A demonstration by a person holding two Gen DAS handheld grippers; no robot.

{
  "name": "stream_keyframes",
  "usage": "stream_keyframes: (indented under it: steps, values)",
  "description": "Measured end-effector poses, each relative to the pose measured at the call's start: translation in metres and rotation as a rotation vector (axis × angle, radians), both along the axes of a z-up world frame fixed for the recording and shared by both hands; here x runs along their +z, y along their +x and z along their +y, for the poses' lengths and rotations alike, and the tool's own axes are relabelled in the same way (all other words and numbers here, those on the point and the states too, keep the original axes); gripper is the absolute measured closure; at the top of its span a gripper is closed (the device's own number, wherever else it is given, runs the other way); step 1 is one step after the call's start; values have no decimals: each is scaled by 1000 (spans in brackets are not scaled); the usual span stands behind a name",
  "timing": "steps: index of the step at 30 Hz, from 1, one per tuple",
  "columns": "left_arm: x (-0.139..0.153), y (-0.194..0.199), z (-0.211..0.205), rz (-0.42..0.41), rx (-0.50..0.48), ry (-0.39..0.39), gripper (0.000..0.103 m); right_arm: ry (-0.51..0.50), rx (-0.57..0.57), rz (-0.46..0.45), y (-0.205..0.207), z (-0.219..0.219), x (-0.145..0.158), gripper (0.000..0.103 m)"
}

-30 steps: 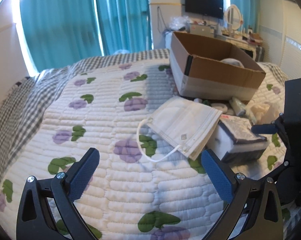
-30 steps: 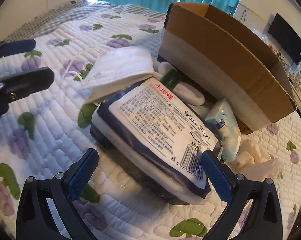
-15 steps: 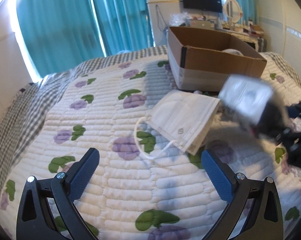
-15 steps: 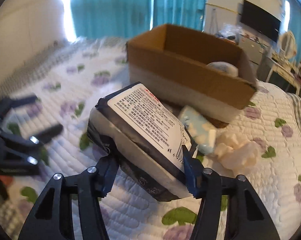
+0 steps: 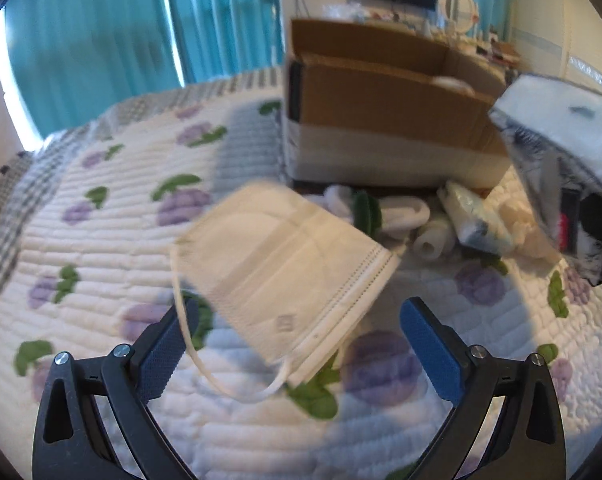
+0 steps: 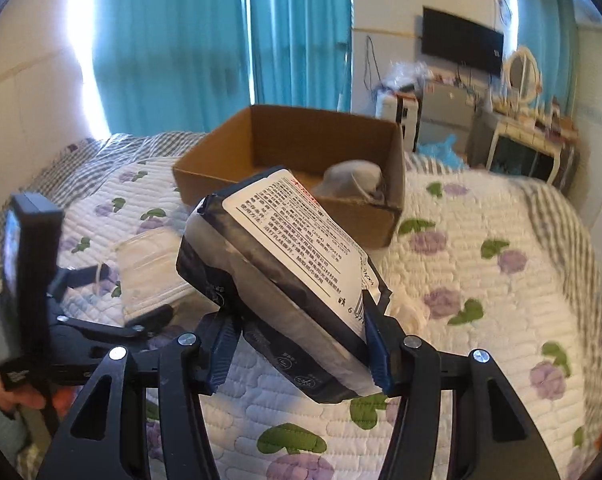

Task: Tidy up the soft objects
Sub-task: 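Grasp the white face mask with the left gripper while the right gripper holds the package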

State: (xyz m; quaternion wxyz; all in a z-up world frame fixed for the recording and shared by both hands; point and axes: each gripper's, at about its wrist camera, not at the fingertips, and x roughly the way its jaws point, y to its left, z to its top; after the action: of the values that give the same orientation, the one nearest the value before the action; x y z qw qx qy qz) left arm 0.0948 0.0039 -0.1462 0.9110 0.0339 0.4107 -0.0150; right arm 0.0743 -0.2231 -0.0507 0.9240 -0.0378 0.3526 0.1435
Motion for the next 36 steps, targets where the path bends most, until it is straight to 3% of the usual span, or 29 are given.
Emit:
stream_keyframes:
  steps: [1,3,5,9,12,15,22,28,36]
  values:
    - [-4,4,-2,15,-9,-2,3,4,-6,9,2,-3,-2,48]
    - [-14,15,-5,58,-29,-6,20,20,-8,27,5,-6,-4,48]
    - [-25,24,-5,108,-26,-4,29,27,-4,36,6,-7,-6,48]
    - [-21,19,2,76,-17,-40,62,20,-3,42,6,-5,-12,48]
    - [-15,11,8,63,-13,-55,74,21,-3,44,4,-4,-11,48]
    - [-6,-1,10,51,-15,-64,81,24,-2,43,-1,-4,-9,48]
    - [34,-34,10,-1,-40,-66,82,16,3,7,-21,0,11,48]
    - [78,-58,12,-94,-57,-70,96,35,13,-33,-47,4,35,48]
    - [129,-70,6,-196,-105,-73,97,50,28,-89,-66,6,69,48]
